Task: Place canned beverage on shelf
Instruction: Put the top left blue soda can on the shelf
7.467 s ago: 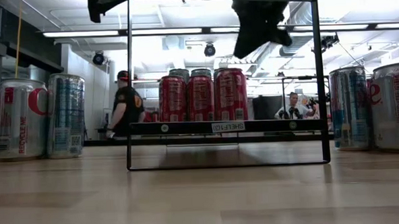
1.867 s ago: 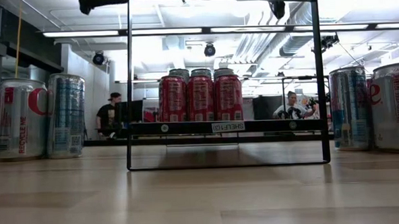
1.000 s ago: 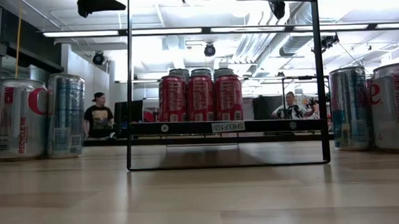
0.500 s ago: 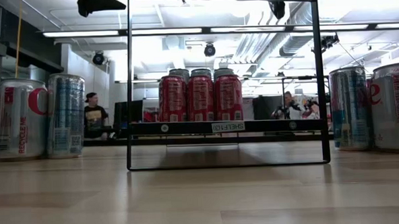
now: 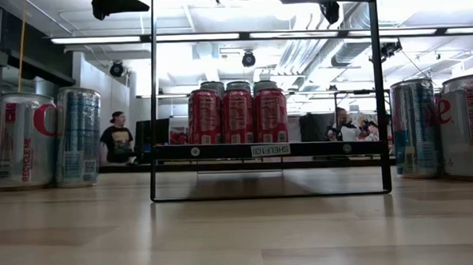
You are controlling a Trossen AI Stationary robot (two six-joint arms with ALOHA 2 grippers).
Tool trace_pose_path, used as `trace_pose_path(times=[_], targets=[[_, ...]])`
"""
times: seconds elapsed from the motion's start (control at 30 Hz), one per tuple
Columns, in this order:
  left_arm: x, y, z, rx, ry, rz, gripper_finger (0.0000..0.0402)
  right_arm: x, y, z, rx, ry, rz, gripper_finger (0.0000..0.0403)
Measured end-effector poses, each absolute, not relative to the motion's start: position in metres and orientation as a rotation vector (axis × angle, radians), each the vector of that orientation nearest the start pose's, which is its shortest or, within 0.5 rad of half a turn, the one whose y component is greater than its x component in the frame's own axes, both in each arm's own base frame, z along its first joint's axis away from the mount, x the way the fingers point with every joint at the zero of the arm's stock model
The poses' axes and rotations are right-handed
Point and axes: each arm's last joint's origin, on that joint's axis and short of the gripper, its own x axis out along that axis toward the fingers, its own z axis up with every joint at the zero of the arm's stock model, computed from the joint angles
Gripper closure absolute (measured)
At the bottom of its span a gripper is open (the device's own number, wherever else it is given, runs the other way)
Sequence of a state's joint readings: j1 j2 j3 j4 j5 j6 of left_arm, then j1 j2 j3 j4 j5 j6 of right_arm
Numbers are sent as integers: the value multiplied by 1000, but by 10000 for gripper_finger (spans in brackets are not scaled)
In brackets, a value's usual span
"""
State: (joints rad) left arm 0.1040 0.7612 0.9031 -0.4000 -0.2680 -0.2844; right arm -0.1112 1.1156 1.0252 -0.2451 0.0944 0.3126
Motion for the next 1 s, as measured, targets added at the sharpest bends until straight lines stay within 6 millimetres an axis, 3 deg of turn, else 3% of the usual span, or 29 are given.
trace_pose_path(times=[0.57, 1.0], targets=[[154, 24, 354, -257, 218, 406, 76, 243, -30, 346, 310, 302, -262, 402], [168, 25, 344, -251, 293, 415, 76, 242, -31, 346, 358, 294, -296, 402]])
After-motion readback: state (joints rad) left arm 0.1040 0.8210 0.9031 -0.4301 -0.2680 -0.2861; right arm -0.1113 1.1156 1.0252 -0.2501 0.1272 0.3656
